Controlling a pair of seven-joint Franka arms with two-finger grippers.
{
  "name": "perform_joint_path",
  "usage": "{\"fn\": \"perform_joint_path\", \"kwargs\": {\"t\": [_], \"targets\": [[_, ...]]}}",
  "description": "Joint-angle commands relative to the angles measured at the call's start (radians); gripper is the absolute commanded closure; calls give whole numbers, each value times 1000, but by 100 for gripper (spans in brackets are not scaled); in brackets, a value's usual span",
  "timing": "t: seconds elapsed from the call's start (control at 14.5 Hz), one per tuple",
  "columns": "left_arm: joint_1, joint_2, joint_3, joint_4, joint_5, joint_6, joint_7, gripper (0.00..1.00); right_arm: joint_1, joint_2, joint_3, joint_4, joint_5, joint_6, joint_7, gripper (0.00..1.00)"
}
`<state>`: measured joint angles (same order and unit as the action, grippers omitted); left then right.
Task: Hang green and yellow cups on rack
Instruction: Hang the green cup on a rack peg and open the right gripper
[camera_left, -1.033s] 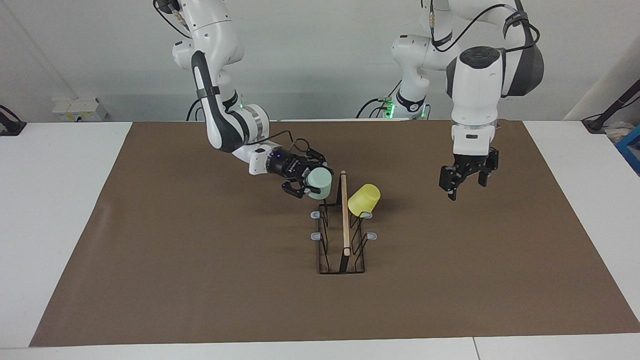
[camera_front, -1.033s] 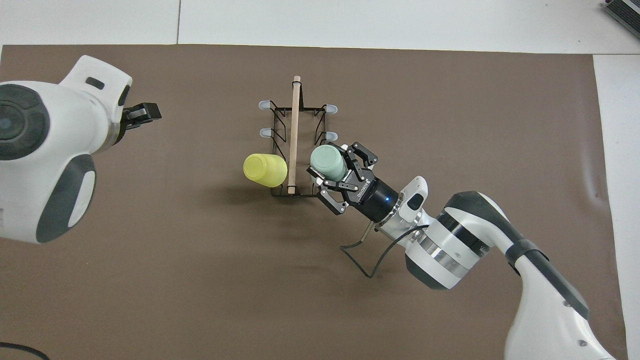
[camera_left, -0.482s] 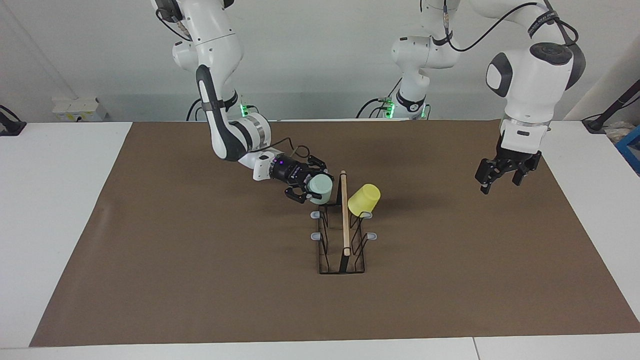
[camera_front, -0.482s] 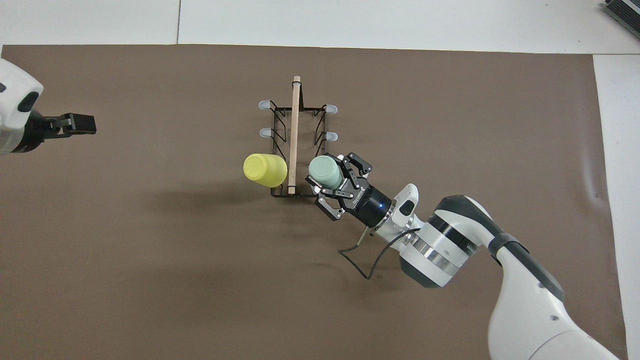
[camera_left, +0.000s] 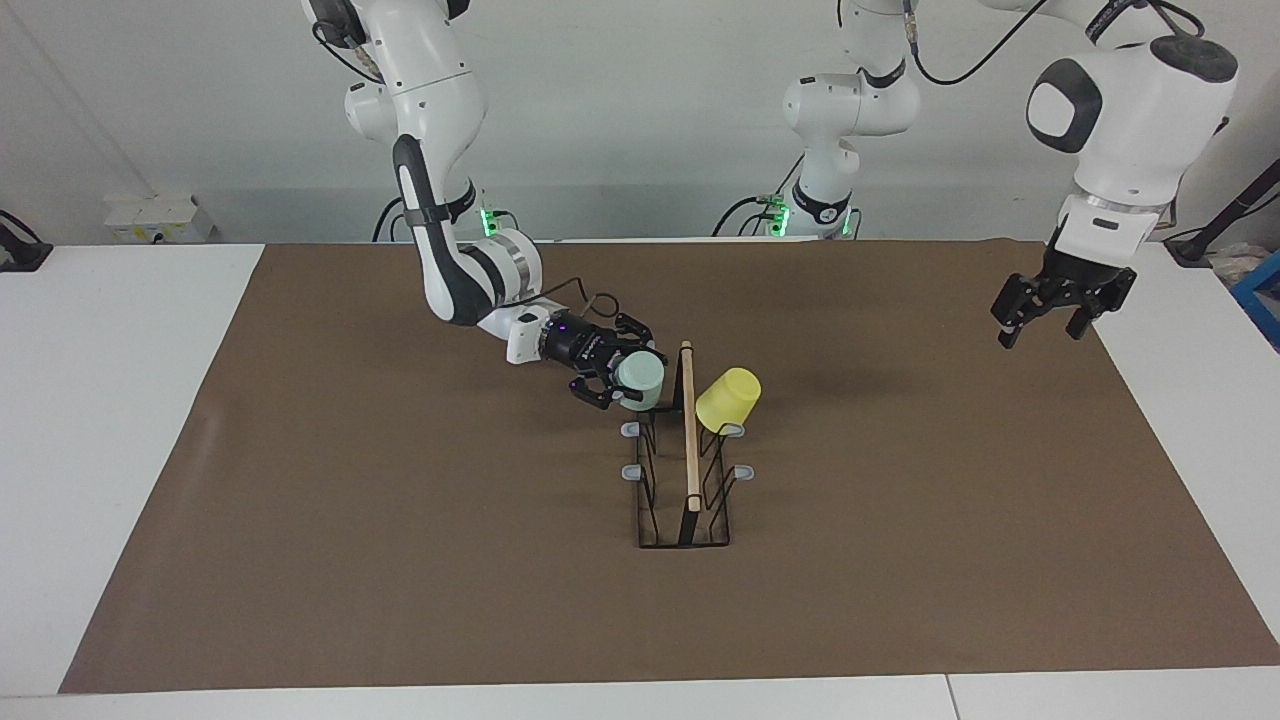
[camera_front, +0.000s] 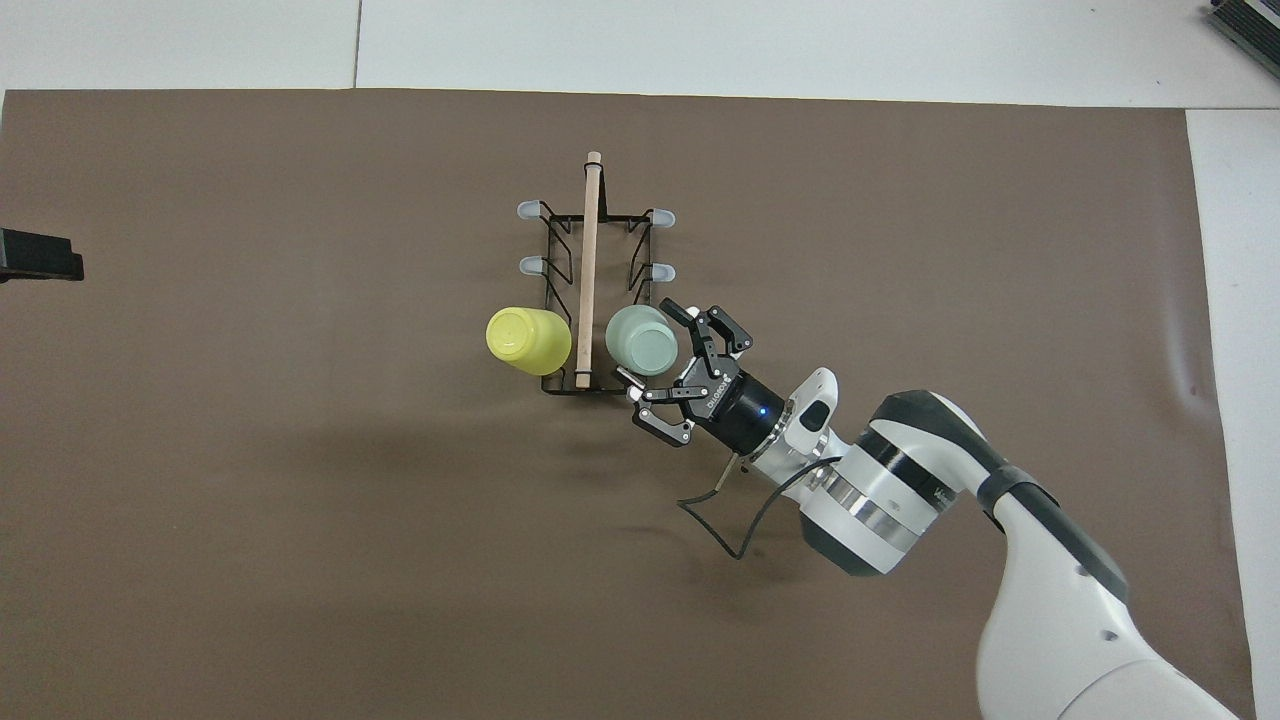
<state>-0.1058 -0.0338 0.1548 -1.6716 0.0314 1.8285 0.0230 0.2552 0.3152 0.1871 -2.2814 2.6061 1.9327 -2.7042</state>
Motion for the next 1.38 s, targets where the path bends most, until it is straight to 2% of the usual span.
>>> {"fn": "perform_joint_path", "kwargs": {"t": [0.0, 0.28, 0.48, 0.69, 0.9, 1.03, 1.1, 1.31], "targets": [[3, 12, -4, 50, -15, -90, 66, 0, 10, -7, 5, -9, 124, 14, -48, 0], [1, 17, -17, 79, -21, -173, 86, 0, -2, -36, 5, 8, 77, 110, -17, 0], [11, 14, -27, 79, -33, -172, 90, 0, 3, -114, 6, 32, 62, 266, -5, 0], [20, 14, -55, 79, -44, -172, 92, 0, -1, -206, 6, 78, -38, 455, 75, 0], [50, 12, -105, 82, -85, -196, 87, 0, -2, -237, 6, 109, -124, 523, 176, 0], [64, 6, -129, 72, -82, -207, 89, 0, -28, -243, 5, 129, -232, 538, 201, 0], [66, 6, -129, 76, -77, -218, 89, 0, -57, -246, 5, 143, -327, 542, 222, 0], [63, 2, -130, 72, -76, -253, 86, 0, -158, -255, 5, 201, -744, 532, 409, 0]]}}
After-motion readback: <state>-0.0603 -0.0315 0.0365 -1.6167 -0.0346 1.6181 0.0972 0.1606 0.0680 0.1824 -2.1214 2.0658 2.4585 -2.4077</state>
